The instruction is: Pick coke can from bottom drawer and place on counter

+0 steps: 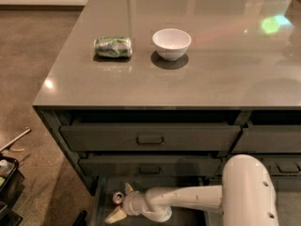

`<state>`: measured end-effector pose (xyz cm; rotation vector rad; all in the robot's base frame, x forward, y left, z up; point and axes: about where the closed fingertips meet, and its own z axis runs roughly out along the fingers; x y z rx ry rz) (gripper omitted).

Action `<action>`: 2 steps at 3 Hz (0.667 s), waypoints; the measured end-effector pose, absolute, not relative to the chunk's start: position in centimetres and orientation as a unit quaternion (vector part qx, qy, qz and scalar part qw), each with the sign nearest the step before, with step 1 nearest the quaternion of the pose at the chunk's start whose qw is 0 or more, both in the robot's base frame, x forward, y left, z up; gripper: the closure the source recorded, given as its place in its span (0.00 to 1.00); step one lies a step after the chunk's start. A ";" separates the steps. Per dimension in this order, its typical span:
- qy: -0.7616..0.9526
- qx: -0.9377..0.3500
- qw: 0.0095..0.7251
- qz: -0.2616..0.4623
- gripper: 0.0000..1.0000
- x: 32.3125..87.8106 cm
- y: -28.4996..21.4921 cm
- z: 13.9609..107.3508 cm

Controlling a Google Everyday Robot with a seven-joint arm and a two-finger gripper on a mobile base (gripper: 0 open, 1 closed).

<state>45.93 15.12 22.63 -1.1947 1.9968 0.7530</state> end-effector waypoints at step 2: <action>0.775 -0.457 0.333 0.280 0.00 46.7 16.1 20.1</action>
Offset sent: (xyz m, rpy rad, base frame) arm 0.0145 0.0136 -0.0386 -0.0389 0.0090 -0.0224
